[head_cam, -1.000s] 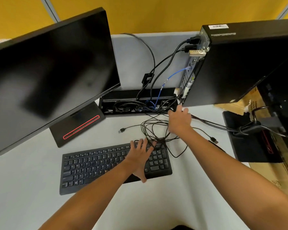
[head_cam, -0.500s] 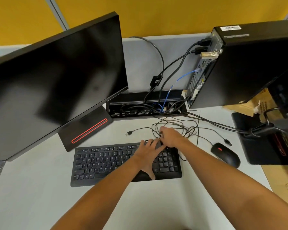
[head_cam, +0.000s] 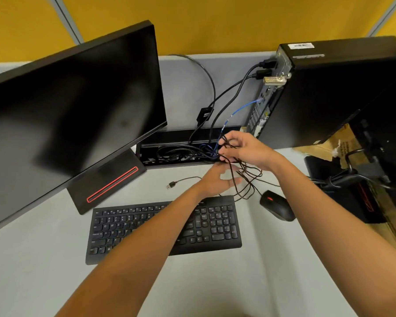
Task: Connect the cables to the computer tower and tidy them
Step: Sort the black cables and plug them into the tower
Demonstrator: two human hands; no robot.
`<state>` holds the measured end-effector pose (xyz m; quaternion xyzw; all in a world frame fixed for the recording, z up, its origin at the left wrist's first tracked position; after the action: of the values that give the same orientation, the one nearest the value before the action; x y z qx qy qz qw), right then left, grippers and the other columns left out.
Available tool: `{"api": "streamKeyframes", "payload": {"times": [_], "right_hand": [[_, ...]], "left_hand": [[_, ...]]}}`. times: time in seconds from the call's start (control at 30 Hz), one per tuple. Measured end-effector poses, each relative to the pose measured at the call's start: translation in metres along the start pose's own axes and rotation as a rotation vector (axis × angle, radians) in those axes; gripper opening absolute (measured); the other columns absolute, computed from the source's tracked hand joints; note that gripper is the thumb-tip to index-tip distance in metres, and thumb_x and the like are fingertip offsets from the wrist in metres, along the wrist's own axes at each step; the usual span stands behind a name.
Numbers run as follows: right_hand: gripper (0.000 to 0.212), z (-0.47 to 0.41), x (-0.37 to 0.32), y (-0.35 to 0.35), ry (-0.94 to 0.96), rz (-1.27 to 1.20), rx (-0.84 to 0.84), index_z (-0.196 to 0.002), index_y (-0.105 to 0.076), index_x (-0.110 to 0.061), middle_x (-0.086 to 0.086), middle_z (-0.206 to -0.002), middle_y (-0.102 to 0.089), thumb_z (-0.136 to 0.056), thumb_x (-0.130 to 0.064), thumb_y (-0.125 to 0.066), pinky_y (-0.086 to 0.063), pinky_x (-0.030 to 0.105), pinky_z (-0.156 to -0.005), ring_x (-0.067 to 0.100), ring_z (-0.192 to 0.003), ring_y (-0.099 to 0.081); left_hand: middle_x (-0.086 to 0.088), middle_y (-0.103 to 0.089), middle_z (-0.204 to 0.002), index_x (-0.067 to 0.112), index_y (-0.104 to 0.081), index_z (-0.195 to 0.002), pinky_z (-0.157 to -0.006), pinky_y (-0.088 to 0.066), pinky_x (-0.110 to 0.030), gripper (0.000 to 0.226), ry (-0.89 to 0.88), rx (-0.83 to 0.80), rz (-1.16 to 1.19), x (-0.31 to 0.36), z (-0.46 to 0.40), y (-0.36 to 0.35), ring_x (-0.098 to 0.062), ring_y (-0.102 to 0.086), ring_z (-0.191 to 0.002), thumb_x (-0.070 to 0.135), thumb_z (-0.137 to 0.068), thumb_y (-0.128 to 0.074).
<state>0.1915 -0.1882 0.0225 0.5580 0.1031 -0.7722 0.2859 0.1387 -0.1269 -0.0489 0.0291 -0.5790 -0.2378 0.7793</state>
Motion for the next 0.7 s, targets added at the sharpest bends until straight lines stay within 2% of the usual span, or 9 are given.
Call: {"api": "streamKeyframes", "payload": {"times": [0.1, 0.17, 0.23, 0.3, 0.37, 0.43, 0.53, 0.6, 0.7], "right_hand": [[0.016, 0.006, 0.008, 0.010, -0.027, -0.074, 0.004, -0.097, -0.055, -0.009, 0.015, -0.090, -0.069, -0.093, 0.007, -0.053, -0.060, 0.031, -0.073, 0.023, -0.087, -0.072], [0.018, 0.006, 0.008, 0.019, -0.001, -0.065, 0.044, -0.095, -0.055, -0.012, 0.018, -0.089, -0.067, -0.094, 0.006, -0.052, -0.059, 0.032, -0.075, 0.017, -0.082, -0.072], [0.013, 0.005, 0.004, 0.026, 0.040, -0.081, 0.086, -0.095, -0.056, -0.012, 0.016, -0.091, -0.068, -0.096, 0.000, -0.051, -0.058, 0.029, -0.072, 0.012, -0.079, -0.071], [0.005, 0.006, 0.000, 0.028, 0.068, -0.093, 0.090, -0.100, -0.058, -0.012, 0.013, -0.097, -0.068, -0.096, -0.011, -0.056, -0.055, 0.025, -0.075, 0.012, -0.084, -0.068], [0.017, 0.007, -0.002, 0.027, 0.089, -0.004, 0.083, -0.107, -0.061, -0.014, 0.010, -0.104, -0.068, -0.091, -0.019, -0.064, -0.053, 0.025, -0.082, 0.013, -0.094, -0.066], [0.020, 0.008, -0.004, 0.030, 0.111, 0.045, 0.121, -0.108, -0.062, -0.014, 0.005, -0.104, -0.068, -0.088, -0.014, -0.067, -0.052, 0.026, -0.088, 0.013, -0.098, -0.065], [0.018, 0.010, -0.010, 0.034, 0.140, 0.084, 0.174, -0.106, -0.060, -0.009, -0.002, -0.092, -0.070, -0.090, 0.000, -0.060, -0.050, 0.019, -0.081, 0.002, -0.086, -0.065], [0.014, 0.011, -0.012, 0.034, 0.139, 0.073, 0.162, -0.106, -0.060, -0.009, -0.002, -0.090, -0.071, -0.093, -0.005, -0.058, -0.051, 0.022, -0.080, 0.005, -0.085, -0.064], [0.009, 0.012, -0.013, 0.039, 0.126, 0.117, 0.209, -0.098, -0.059, -0.010, 0.009, -0.089, -0.071, -0.095, -0.018, -0.059, -0.050, 0.029, -0.075, 0.012, -0.078, -0.062]], "left_hand": [[0.005, -0.054, -0.127, 0.016, -0.057, -0.126, -0.085, -0.041, -0.013, 0.039, -0.012, -0.069, 0.154, 0.017, -0.002, -0.009, -0.011, -0.051, -0.112, 0.024, -0.089, -0.066], [-0.001, -0.061, -0.110, 0.005, -0.063, -0.116, -0.075, -0.042, -0.005, 0.024, -0.038, -0.038, 0.217, 0.029, -0.004, -0.001, -0.007, -0.055, -0.097, 0.013, -0.093, -0.059], [-0.005, -0.062, -0.099, -0.002, -0.067, -0.104, -0.068, -0.042, -0.006, 0.019, -0.054, 0.030, 0.206, 0.037, -0.008, 0.013, -0.007, -0.055, -0.084, 0.006, -0.095, -0.052], [-0.007, -0.062, -0.094, -0.005, -0.066, -0.101, -0.070, -0.045, -0.012, 0.020, -0.045, 0.083, 0.208, 0.041, -0.011, 0.027, -0.009, -0.056, -0.080, 0.005, -0.095, -0.050], [-0.006, -0.065, -0.096, 0.000, -0.064, -0.107, -0.077, -0.050, -0.019, 0.020, -0.007, 0.124, 0.261, 0.045, -0.014, 0.038, -0.008, -0.062, -0.085, 0.009, -0.095, -0.052], [-0.006, -0.066, -0.100, 0.007, -0.062, -0.109, -0.080, -0.053, -0.024, 0.018, 0.046, 0.139, 0.363, 0.046, -0.018, 0.045, -0.010, -0.064, -0.091, 0.013, -0.094, -0.055], [-0.006, -0.069, -0.107, 0.005, -0.064, -0.112, -0.084, -0.052, -0.027, 0.026, 0.114, 0.157, 0.549, 0.045, -0.021, 0.051, -0.013, -0.065, -0.101, 0.022, -0.094, -0.058], [-0.006, -0.070, -0.108, 0.006, -0.067, -0.111, -0.087, -0.052, -0.028, 0.028, 0.132, 0.188, 0.602, 0.047, -0.021, 0.054, -0.013, -0.065, -0.102, 0.026, -0.094, -0.056], [-0.007, -0.069, -0.099, 0.004, -0.064, -0.101, -0.087, -0.054, -0.030, 0.024, 0.138, 0.302, 0.619, 0.050, -0.019, 0.063, -0.013, -0.066, -0.093, 0.025, -0.096, -0.055]]}}
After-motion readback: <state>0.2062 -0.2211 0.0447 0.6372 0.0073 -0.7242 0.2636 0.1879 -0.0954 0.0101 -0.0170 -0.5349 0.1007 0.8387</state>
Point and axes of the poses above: each hand's wrist, its own z-axis away from the middle knuckle, its own y-axis out of the back of the hand, x = y × z, the point moved 9 cm from there along -z, towards the middle knuckle
